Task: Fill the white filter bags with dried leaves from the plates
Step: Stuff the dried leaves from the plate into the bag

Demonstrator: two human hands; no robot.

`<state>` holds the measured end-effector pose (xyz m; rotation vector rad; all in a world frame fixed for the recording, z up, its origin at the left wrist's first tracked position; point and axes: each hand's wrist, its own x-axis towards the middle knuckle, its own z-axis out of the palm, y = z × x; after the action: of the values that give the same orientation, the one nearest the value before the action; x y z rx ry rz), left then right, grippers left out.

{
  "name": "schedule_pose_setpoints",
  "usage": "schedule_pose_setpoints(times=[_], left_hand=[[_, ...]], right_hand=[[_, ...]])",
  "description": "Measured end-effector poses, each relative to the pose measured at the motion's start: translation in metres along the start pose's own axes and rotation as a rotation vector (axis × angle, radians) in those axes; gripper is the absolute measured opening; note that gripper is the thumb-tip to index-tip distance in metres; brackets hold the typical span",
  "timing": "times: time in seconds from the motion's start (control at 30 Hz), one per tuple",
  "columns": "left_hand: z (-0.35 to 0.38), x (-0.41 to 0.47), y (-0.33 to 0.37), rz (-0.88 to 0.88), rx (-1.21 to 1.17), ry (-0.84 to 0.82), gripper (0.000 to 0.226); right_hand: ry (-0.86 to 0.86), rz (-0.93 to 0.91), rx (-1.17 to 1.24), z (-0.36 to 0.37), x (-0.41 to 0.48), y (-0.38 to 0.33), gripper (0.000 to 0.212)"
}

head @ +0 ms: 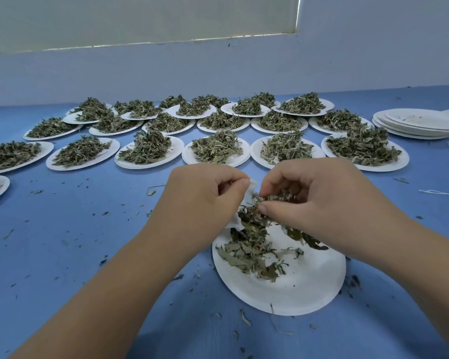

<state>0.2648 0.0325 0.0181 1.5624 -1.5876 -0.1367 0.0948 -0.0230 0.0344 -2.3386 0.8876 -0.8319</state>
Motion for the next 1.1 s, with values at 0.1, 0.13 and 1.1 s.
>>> schedule_pose_setpoints(times=[0.1, 0.13, 1.1], left_hand=[[-0.0006, 0.0005, -0.0006, 0.001, 0.007, -0.002, 0.014], [-0.0006, 0.0005, -0.0007, 0.004, 0.008, 0.001, 0.014], [0.0007, 0.0015, -0.0019, -0.031, -0.036, -0.021, 0.016]], right_hand=[[0.015, -0.028, 0.020, -0.0026, -0.0009, -0.0007, 0.011], [0.021, -0.037, 0.021, -0.0033, -0.0010, -0.0009, 0.011], [-0.003, -0.014, -0.072, 0.0053, 0.0001, -0.0055, 0.011]])
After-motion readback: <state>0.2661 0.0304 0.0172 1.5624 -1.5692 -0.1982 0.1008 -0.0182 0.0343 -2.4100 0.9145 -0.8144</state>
